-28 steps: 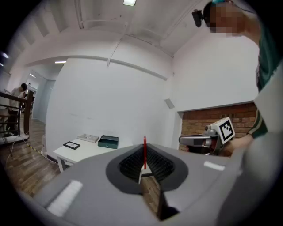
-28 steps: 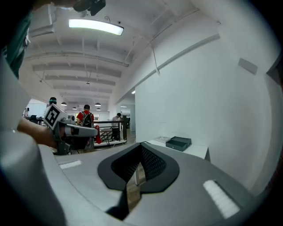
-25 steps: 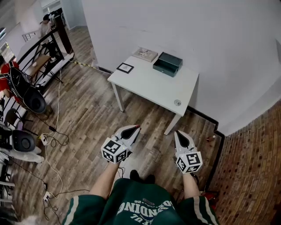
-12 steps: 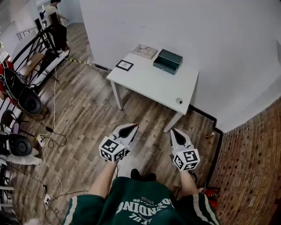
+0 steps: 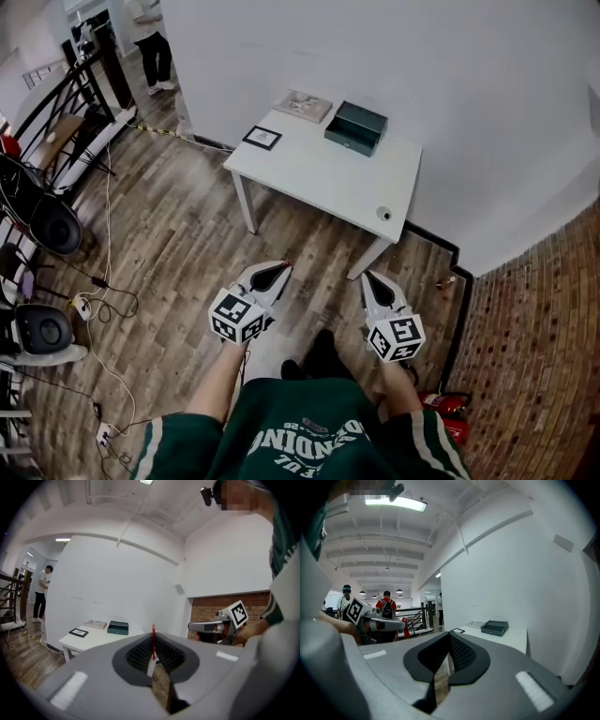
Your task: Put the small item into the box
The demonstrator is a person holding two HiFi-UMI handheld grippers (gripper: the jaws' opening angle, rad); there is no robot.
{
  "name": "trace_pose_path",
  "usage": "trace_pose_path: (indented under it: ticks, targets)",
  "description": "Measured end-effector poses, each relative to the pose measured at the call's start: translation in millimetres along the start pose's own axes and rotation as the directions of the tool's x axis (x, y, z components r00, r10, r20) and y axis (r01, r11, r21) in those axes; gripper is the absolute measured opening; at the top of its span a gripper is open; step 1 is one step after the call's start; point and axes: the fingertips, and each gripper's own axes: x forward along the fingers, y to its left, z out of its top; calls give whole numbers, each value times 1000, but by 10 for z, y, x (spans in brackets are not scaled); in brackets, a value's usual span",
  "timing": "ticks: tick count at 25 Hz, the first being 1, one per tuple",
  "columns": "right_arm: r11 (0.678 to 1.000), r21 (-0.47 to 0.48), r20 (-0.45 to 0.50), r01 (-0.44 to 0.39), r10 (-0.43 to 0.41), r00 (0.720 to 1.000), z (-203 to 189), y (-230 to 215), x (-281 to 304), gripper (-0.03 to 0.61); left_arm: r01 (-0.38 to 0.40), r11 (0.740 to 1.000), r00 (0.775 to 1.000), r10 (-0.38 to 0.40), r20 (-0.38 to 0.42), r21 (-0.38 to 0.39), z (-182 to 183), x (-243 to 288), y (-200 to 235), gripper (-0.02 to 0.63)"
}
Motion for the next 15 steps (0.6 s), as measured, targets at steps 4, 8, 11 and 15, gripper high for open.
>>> trace_pose_path:
  ticks: [4, 8, 11, 15]
  targets:
    - [1000, 4, -5, -1, 1, 1000, -7, -49, 156, 2, 1, 1000, 1000, -1, 0, -6, 14, 90, 135, 63]
    - [1000, 16, -8, -4, 4, 1000, -31, -196, 374, 2, 2, 1000, 1000, -2, -6, -5, 26, 272, 281, 63]
    - [1000, 30, -13, -7, 7, 1000, -69, -359, 631, 2, 0, 1000, 1000, 0, -17, -3, 22, 463, 462, 63]
    - [998, 64, -28, -4, 6, 1000, -99, -688, 1026, 2, -6, 1000, 1000, 5, -28, -7, 46, 841, 746, 63]
